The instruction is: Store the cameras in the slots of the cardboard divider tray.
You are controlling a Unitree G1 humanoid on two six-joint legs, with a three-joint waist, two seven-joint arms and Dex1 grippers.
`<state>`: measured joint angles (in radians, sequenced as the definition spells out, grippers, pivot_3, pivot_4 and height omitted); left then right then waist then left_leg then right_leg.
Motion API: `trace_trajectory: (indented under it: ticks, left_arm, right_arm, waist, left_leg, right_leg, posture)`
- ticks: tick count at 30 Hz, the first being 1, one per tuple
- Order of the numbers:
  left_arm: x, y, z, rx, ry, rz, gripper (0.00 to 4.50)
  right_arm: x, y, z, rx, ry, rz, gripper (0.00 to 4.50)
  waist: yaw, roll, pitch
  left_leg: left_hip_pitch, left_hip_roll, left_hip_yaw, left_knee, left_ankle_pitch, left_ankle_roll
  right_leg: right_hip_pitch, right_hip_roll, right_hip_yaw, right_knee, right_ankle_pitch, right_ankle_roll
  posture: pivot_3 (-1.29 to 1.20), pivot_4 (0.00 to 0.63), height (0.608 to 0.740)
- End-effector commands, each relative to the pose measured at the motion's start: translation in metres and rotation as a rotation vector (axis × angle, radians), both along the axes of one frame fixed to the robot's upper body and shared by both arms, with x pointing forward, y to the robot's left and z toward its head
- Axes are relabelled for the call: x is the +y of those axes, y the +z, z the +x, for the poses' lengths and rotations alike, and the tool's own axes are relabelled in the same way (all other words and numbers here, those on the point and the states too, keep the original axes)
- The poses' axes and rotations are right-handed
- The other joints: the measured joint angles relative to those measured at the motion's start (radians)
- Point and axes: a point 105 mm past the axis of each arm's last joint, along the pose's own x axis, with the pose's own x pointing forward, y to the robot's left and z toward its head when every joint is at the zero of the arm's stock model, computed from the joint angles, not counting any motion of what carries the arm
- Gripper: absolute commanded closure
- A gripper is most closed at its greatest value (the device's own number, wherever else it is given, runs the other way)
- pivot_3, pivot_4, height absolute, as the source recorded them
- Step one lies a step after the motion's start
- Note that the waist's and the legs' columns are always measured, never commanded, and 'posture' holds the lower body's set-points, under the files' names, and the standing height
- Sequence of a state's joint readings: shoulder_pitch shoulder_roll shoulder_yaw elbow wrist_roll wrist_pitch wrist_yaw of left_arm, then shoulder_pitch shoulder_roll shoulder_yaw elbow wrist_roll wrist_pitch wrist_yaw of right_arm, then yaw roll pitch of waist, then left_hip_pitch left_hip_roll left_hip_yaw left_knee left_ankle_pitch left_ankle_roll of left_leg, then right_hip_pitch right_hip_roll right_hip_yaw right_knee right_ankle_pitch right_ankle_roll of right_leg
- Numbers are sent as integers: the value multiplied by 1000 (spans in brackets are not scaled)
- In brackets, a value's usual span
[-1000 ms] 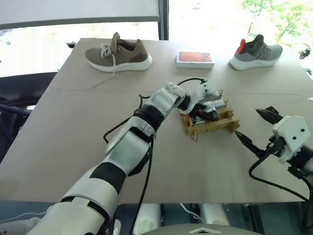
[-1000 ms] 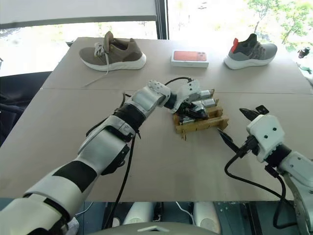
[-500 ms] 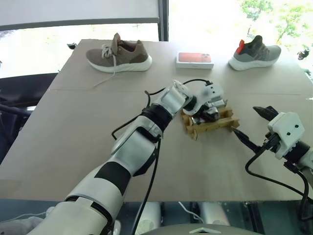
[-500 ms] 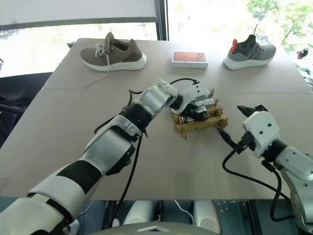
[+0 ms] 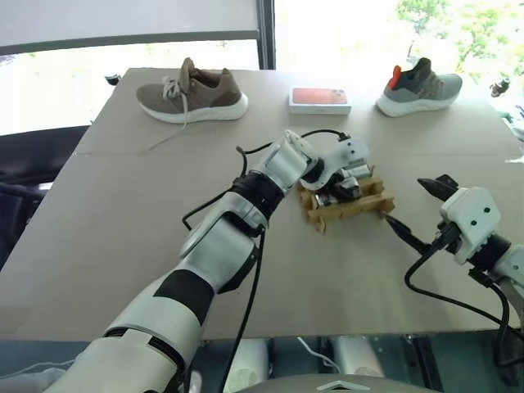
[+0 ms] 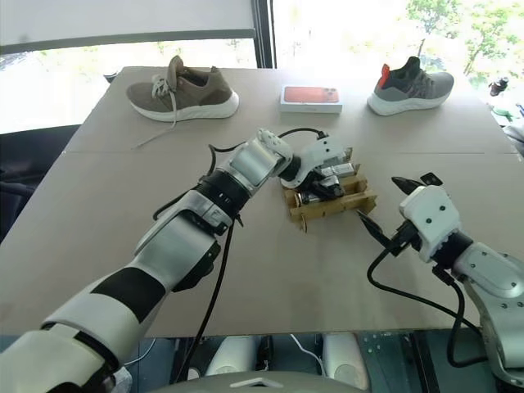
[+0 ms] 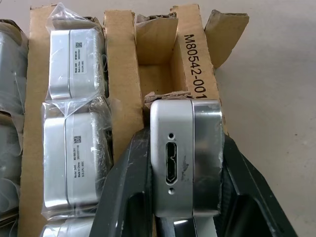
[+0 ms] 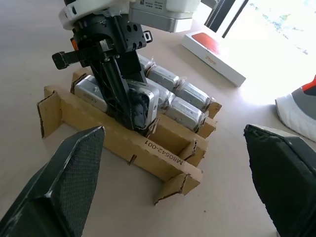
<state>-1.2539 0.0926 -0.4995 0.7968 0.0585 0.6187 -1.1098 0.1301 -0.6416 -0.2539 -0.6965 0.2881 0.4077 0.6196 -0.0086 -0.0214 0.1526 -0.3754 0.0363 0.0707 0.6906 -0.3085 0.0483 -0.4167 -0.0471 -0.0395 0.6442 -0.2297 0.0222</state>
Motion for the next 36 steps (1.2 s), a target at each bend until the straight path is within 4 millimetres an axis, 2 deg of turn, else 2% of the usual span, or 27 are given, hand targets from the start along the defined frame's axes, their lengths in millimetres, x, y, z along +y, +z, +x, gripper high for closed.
trace_trajectory:
  ticks: [1, 16, 18, 24, 30, 34, 36]
  left_arm:
    - [24, -5, 17, -56, 108, 83, 3640]
    - [27, -3, 24, -84, 128, 108, 3640]
    - [24, 3, 25, -86, 134, 86, 2610]
    - [7, 34, 13, -33, 122, -23, 170]
    - [5, 63, 9, -79, 103, -126, 170]
    - [4, 107, 4, -93, 82, -387, 170]
    - [16, 127, 2, -173, 62, -538, 170]
  right_arm:
    - [2, 11, -2, -50, 15, -12, 1]
    - [-19, 8, -17, 36, 44, -78, 1]
    - [-19, 8, -17, 33, 41, -74, 0]
    - [-15, 7, -17, 35, 41, -62, 0]
    - [-12, 8, -14, 27, 43, -59, 0]
    - [-15, 8, -6, 26, -5, -53, 0]
    - [-30, 5, 11, 22, -150, -72, 0]
  waist:
    - [-1, 0, 0]
    - [-3, -1, -1]
    - [-4, -1, -1]
    - [-2, -1, 0]
    - [10, -1, 0]
    - [19, -1, 0]
    - [20, -1, 0]
  left_leg:
    - [0, 0, 0, 0, 0, 0]
    - [4, 0, 2, 0, 0, 0]
    - [5, 0, 2, 0, 0, 0]
    - [4, 0, 2, -2, 0, 0]
    - [-5, 0, 1, -2, 3, -5]
    - [-6, 0, 1, -2, 2, -5]
    - [-6, 0, 1, -2, 2, -5]
  right_leg:
    - [0, 0, 0, 0, 0, 0]
    - [2, 1, 2, 1, 0, 0]
    - [3, 1, 3, 1, 0, 0]
    - [1, 1, 6, 0, 0, 0]
    - [-7, 1, 5, 0, 0, 0]
    - [-8, 0, 5, -2, 0, 0]
    - [-8, 0, 5, -1, 0, 0]
  posture:
    - [0, 150, 740]
    - [0, 150, 740]
    - [0, 150, 740]
    - [0, 150, 740]
    - [0, 150, 740]
    - [0, 150, 740]
    - [0, 150, 740]
